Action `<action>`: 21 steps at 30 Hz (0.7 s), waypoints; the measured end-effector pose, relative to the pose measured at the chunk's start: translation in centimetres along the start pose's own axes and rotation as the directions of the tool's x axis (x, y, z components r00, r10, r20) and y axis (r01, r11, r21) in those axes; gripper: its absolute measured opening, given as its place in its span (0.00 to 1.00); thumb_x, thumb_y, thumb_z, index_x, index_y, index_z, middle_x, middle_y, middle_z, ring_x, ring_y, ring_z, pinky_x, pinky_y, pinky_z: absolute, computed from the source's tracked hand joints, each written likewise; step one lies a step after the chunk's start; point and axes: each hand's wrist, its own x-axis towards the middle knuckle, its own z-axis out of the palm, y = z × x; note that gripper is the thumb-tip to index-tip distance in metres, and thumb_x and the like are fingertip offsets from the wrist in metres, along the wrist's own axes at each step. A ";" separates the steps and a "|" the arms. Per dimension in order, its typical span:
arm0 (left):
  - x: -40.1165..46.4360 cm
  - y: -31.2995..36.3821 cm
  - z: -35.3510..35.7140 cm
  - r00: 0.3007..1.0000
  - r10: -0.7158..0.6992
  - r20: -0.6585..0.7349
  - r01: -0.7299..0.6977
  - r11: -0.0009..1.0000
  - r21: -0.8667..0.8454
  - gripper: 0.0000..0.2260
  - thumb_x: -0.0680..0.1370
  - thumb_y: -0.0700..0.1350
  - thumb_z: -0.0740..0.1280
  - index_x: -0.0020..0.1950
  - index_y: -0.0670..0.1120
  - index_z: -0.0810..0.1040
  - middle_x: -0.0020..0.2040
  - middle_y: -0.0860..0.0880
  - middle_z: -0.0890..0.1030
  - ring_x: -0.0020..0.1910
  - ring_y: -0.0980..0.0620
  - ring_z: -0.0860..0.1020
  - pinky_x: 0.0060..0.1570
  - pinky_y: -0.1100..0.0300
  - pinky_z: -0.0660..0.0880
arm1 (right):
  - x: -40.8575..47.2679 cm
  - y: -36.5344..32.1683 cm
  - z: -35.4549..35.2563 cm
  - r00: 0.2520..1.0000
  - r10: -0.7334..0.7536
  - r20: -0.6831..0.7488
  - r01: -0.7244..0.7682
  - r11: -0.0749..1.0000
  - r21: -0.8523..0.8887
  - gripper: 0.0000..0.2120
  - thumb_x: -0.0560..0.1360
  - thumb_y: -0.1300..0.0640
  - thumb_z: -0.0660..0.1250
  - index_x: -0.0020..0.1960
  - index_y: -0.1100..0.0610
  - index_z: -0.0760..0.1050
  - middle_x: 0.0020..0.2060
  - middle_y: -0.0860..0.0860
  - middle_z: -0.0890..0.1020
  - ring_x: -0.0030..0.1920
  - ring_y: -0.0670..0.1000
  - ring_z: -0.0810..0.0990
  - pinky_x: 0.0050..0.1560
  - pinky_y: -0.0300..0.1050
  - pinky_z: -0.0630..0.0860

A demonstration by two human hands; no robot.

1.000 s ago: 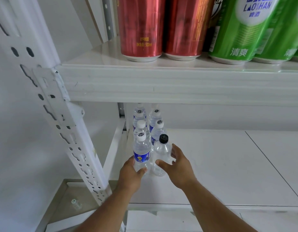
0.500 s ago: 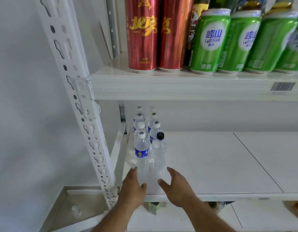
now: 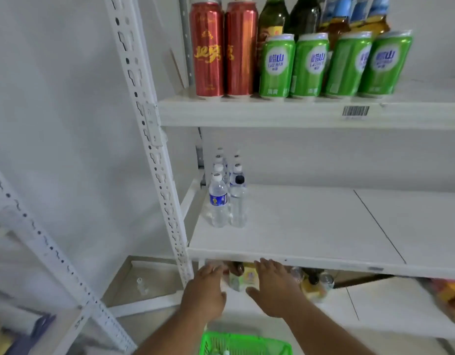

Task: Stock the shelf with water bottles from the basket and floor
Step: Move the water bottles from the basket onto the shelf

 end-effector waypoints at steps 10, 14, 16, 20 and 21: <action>-7.4 0.3 6.7 0.985 -0.069 0.156 0.066 0.998 0.021 0.33 0.77 0.51 0.66 0.79 0.52 0.57 0.80 0.50 0.55 0.77 0.48 0.59 0.73 0.51 0.63 | -7.1 3.6 6.7 0.992 0.027 0.124 -0.036 0.997 0.069 0.34 0.77 0.39 0.62 0.76 0.57 0.61 0.74 0.54 0.68 0.73 0.58 0.65 0.72 0.54 0.66; -9.1 -1.4 9.4 0.970 -0.097 0.225 0.095 0.995 0.019 0.33 0.75 0.53 0.67 0.78 0.53 0.59 0.80 0.50 0.58 0.75 0.46 0.63 0.71 0.49 0.67 | -8.5 3.8 9.6 0.975 0.082 0.205 -0.104 0.990 0.099 0.35 0.78 0.39 0.62 0.78 0.56 0.59 0.76 0.54 0.64 0.75 0.58 0.63 0.72 0.55 0.65; -9.8 -2.2 10.5 0.961 -0.116 0.252 0.118 0.993 0.007 0.32 0.75 0.53 0.66 0.78 0.52 0.59 0.79 0.50 0.60 0.75 0.46 0.65 0.71 0.50 0.67 | -8.9 3.6 11.0 0.966 0.108 0.233 -0.137 0.984 0.114 0.37 0.78 0.38 0.62 0.79 0.56 0.57 0.77 0.54 0.62 0.76 0.58 0.61 0.73 0.55 0.64; -10.3 -4.5 12.3 0.942 -0.139 0.305 0.161 0.986 -0.050 0.33 0.76 0.52 0.67 0.78 0.50 0.58 0.79 0.49 0.60 0.75 0.46 0.64 0.72 0.51 0.65 | -9.3 2.3 13.3 0.944 0.147 0.295 -0.188 0.976 0.114 0.37 0.79 0.39 0.60 0.80 0.58 0.55 0.78 0.55 0.62 0.76 0.59 0.61 0.75 0.51 0.60; -10.3 -5.2 12.8 0.937 -0.143 0.318 0.172 0.983 -0.064 0.33 0.76 0.52 0.67 0.79 0.49 0.58 0.79 0.48 0.60 0.75 0.46 0.64 0.72 0.51 0.64 | -9.3 1.8 13.8 0.939 0.154 0.308 -0.194 0.975 0.105 0.37 0.79 0.39 0.60 0.80 0.58 0.55 0.78 0.56 0.62 0.76 0.59 0.61 0.75 0.50 0.60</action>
